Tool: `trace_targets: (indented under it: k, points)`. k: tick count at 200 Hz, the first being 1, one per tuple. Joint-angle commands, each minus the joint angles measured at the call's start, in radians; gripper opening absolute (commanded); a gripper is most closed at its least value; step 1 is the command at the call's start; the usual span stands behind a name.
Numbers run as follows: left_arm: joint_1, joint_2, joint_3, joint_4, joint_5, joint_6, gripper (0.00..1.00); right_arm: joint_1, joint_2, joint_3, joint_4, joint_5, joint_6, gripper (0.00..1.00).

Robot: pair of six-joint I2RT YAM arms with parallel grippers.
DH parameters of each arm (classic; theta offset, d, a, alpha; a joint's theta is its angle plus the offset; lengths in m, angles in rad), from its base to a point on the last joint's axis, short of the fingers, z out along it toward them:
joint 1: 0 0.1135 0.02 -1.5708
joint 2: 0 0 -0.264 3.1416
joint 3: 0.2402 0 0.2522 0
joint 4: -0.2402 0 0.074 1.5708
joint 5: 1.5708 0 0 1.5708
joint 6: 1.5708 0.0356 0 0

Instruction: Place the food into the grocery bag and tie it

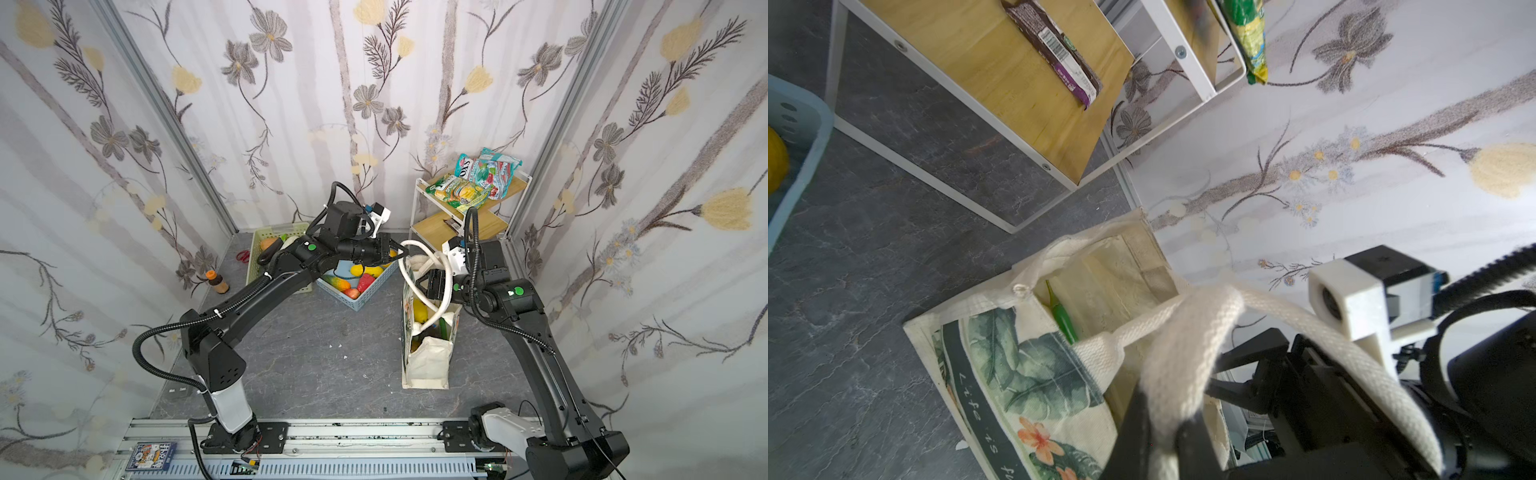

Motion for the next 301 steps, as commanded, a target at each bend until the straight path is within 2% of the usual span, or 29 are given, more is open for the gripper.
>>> trace_targets:
  k: [1, 17, 28, 45, 67, 100, 128, 137, 144, 157, 185, 198, 229, 250, 265, 287, 301]
  points:
    - [0.004, -0.003, 0.018, -0.020, -0.048, 0.011, 0.00, -0.010, -0.045, -0.080, 0.078, 0.054, 0.102, 0.78]
    - [0.007, -0.016, 0.007, -0.022, -0.051, 0.008, 0.00, -0.031, -0.139, -0.160, 0.238, 0.085, 0.199, 0.78]
    - [0.007, -0.024, -0.001, -0.020, -0.036, 0.013, 0.00, -0.061, -0.179, -0.173, 0.275, 0.135, 0.230, 0.80]
    - [-0.001, -0.035, -0.014, 0.011, 0.045, 0.027, 0.02, -0.101, -0.166, -0.142, 0.236, 0.157, 0.230, 0.78]
    - [-0.022, -0.039, 0.000, -0.031, 0.068, 0.067, 0.04, -0.097, -0.095, -0.053, 0.116, 0.183, 0.190, 0.73]
    - [-0.055, -0.018, 0.011, -0.062, 0.077, 0.088, 0.05, -0.033, -0.007, 0.138, 0.005, 0.268, 0.152, 0.68]
    - [-0.074, -0.019, 0.020, -0.031, 0.094, 0.082, 0.05, 0.088, 0.093, 0.268, -0.075, 0.439, 0.124, 0.69]
    - [-0.077, -0.027, 0.023, -0.026, 0.085, 0.084, 0.09, 0.104, 0.119, 0.280, -0.093, 0.471, 0.131, 0.68]
    - [-0.080, -0.033, 0.022, -0.021, 0.075, 0.084, 0.14, 0.107, 0.131, 0.274, -0.091, 0.467, 0.134, 0.69]
    - [-0.082, -0.035, 0.025, -0.021, 0.073, 0.089, 0.15, 0.111, 0.133, 0.233, -0.047, 0.438, 0.133, 0.71]
    - [-0.085, -0.015, 0.011, -0.060, 0.067, 0.095, 0.21, 0.132, 0.168, 0.211, -0.031, 0.476, 0.131, 0.73]
    - [-0.086, -0.017, -0.010, -0.049, 0.079, 0.088, 0.36, 0.139, 0.155, 0.148, 0.056, 0.443, 0.173, 0.70]
    - [-0.086, -0.055, -0.065, 0.032, 0.145, 0.051, 0.44, 0.154, 0.149, 0.026, 0.215, 0.415, 0.261, 0.62]
    - [-0.082, -0.069, -0.068, -0.029, 0.109, 0.083, 0.51, 0.158, 0.106, -0.027, 0.300, 0.424, 0.296, 0.58]
    - [-0.078, -0.093, -0.086, -0.058, 0.076, 0.117, 0.52, 0.153, 0.101, -0.029, 0.318, 0.416, 0.297, 0.56]
    - [-0.066, -0.116, -0.120, -0.074, 0.041, 0.125, 0.52, 0.144, 0.076, -0.099, 0.465, 0.269, 0.321, 0.61]
    - [-0.057, -0.120, -0.118, -0.105, 0.023, 0.136, 0.51, 0.143, 0.048, -0.150, 0.544, 0.223, 0.361, 0.62]
